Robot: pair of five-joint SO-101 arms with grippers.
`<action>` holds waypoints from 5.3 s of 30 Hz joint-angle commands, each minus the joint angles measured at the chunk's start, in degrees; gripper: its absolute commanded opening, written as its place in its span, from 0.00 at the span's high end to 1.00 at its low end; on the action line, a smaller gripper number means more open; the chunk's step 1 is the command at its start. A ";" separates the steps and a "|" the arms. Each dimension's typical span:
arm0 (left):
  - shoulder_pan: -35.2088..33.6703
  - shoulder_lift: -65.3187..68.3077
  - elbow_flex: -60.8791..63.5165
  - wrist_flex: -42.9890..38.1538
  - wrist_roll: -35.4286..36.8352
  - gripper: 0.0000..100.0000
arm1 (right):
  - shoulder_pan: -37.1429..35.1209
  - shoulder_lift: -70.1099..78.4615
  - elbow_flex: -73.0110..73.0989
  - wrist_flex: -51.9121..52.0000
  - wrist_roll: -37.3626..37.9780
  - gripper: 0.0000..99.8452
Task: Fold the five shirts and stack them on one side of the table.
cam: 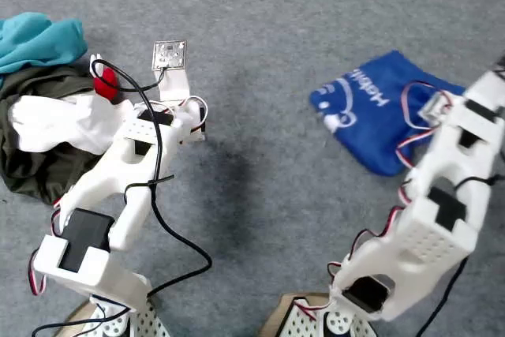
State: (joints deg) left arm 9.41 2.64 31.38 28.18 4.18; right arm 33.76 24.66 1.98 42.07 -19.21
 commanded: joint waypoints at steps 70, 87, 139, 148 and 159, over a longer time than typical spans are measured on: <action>-43.25 -3.74 -46.15 38.95 -3.08 0.98 | -20.70 -13.67 -30.90 54.33 -1.23 0.98; -43.08 -6.20 -82.73 23.82 6.86 0.98 | -20.88 -13.67 -29.23 57.49 -1.23 0.98; 10.73 -47.60 -27.60 70.15 -19.25 0.92 | -23.60 -13.58 -23.25 58.55 10.20 0.73; -20.92 -48.31 -25.58 72.62 -14.07 0.76 | -34.07 -14.02 -17.89 58.73 13.54 0.73; -43.16 -47.87 -7.47 62.24 -19.16 0.76 | -55.78 -12.09 -17.71 58.99 13.27 0.73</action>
State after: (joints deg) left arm -32.44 -44.84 17.14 94.73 -13.41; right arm -15.74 13.85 -15.96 100.35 -6.20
